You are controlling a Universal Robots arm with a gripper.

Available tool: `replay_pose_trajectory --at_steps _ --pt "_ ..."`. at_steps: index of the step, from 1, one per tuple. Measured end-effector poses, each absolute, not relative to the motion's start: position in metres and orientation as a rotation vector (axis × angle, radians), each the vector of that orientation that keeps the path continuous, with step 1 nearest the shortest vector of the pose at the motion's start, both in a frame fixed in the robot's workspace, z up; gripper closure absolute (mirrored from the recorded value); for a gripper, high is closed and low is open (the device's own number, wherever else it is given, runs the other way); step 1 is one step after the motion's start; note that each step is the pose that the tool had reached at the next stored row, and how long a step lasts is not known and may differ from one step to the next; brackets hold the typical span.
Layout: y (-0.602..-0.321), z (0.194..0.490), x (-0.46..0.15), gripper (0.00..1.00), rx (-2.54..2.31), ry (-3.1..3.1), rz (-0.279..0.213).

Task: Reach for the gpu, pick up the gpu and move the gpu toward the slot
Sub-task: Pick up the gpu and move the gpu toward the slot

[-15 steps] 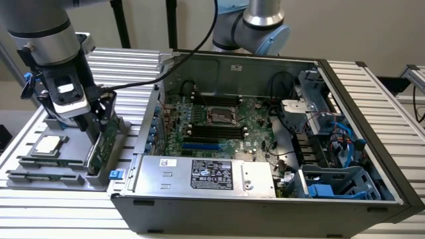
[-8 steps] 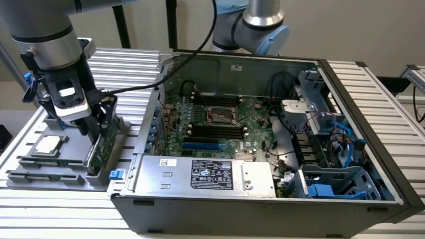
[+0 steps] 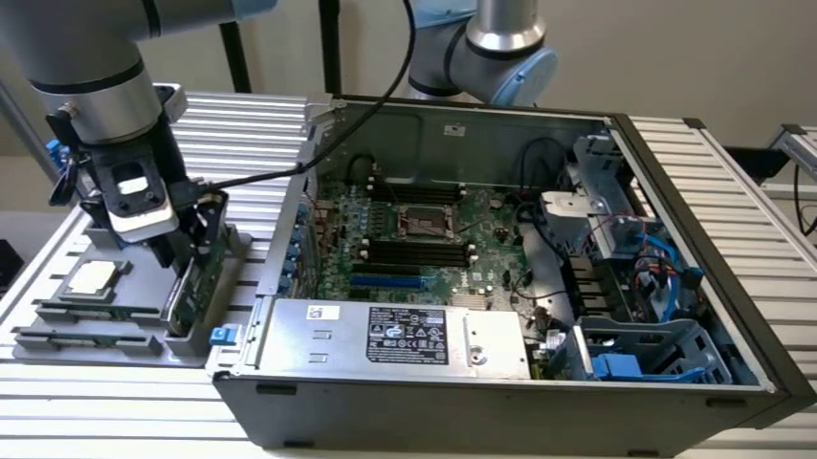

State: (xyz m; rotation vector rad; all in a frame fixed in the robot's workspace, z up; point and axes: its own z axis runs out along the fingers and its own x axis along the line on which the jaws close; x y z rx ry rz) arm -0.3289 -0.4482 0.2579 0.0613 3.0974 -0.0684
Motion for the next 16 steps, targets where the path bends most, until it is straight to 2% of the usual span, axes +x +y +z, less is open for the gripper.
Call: replay_pose_trajectory --at_steps 16 --pt "-0.4498 0.2479 -0.3354 0.52 0.062 3.071 -0.055"
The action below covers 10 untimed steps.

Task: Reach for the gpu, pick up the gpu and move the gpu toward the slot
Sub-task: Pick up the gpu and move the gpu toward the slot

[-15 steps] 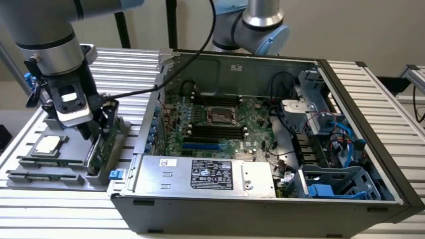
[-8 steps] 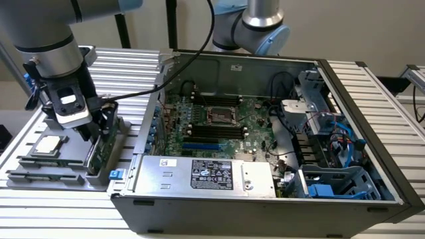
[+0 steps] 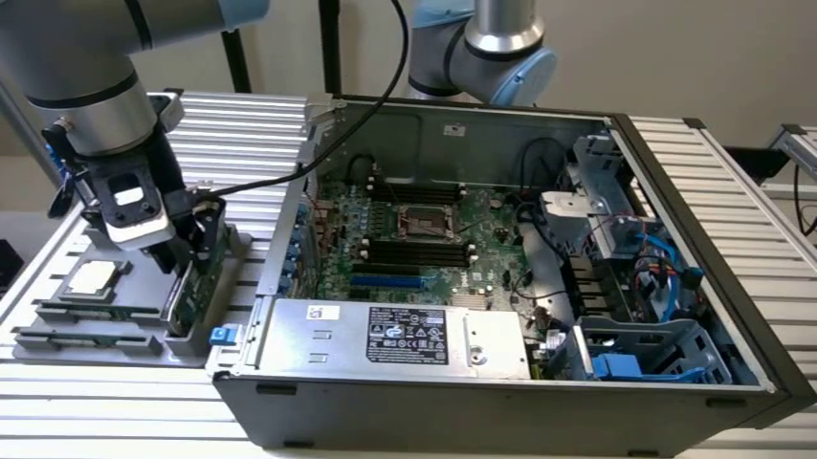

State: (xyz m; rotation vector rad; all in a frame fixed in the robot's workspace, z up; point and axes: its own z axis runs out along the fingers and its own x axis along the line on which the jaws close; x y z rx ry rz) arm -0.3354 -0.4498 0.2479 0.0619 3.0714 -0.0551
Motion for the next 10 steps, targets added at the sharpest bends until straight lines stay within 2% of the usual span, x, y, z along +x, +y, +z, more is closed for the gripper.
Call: replay_pose_trajectory --at_steps 10 --pt "-0.4497 0.2460 -0.3367 0.52 0.063 3.065 -0.024"
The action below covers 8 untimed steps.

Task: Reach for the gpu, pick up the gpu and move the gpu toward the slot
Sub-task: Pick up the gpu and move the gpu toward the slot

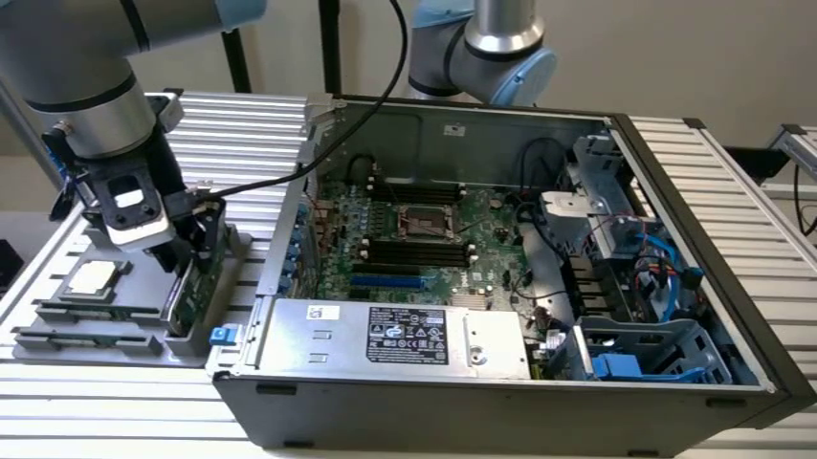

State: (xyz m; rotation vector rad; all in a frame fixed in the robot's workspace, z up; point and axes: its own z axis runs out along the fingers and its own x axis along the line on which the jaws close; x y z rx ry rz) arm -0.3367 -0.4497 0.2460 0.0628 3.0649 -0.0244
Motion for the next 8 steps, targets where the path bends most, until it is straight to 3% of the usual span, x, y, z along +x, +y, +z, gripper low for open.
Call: replay_pose_trajectory --at_steps 8 --pt "-0.4498 0.2437 -0.3372 0.52 0.061 3.061 -0.014"
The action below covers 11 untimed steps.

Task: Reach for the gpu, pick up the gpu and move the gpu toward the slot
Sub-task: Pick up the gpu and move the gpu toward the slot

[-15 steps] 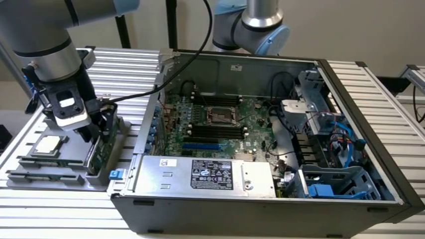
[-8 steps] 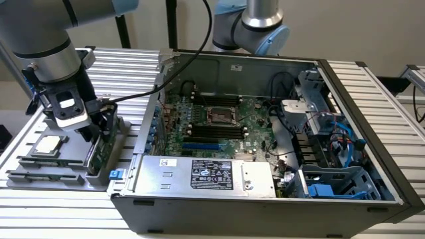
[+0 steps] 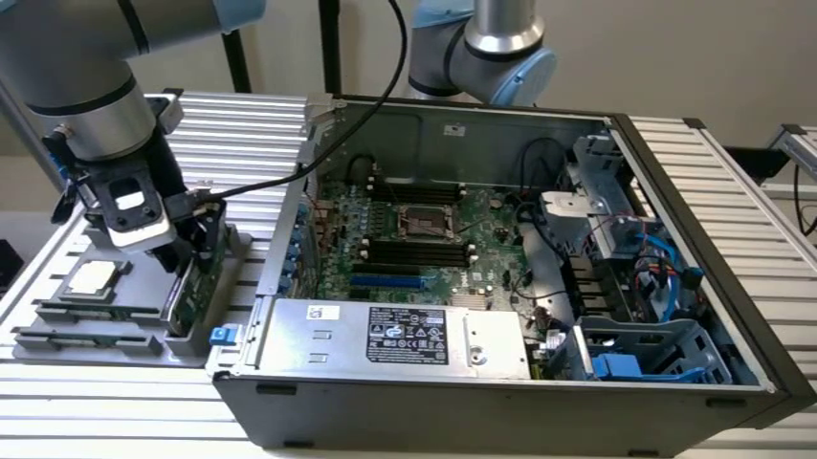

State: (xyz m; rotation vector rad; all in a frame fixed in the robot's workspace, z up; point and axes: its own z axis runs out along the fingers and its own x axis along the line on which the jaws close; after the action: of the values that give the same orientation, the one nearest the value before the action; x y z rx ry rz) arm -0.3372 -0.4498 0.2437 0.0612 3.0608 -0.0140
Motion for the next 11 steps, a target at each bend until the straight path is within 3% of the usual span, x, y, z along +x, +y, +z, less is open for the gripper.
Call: replay_pose_trajectory --at_steps 2,3,5,6,11 --pt "-0.4497 0.2433 -0.3373 0.54 0.061 3.061 -0.014" --pt "-0.4497 0.2430 -0.3373 0.60 0.061 3.060 -0.013" --pt "-0.4497 0.2426 -0.3373 0.60 0.060 3.060 -0.013" --pt "-0.4497 0.2424 -0.3373 0.67 0.060 3.059 -0.013" --pt "-0.4497 0.2420 -0.3373 0.67 0.057 3.059 -0.012"
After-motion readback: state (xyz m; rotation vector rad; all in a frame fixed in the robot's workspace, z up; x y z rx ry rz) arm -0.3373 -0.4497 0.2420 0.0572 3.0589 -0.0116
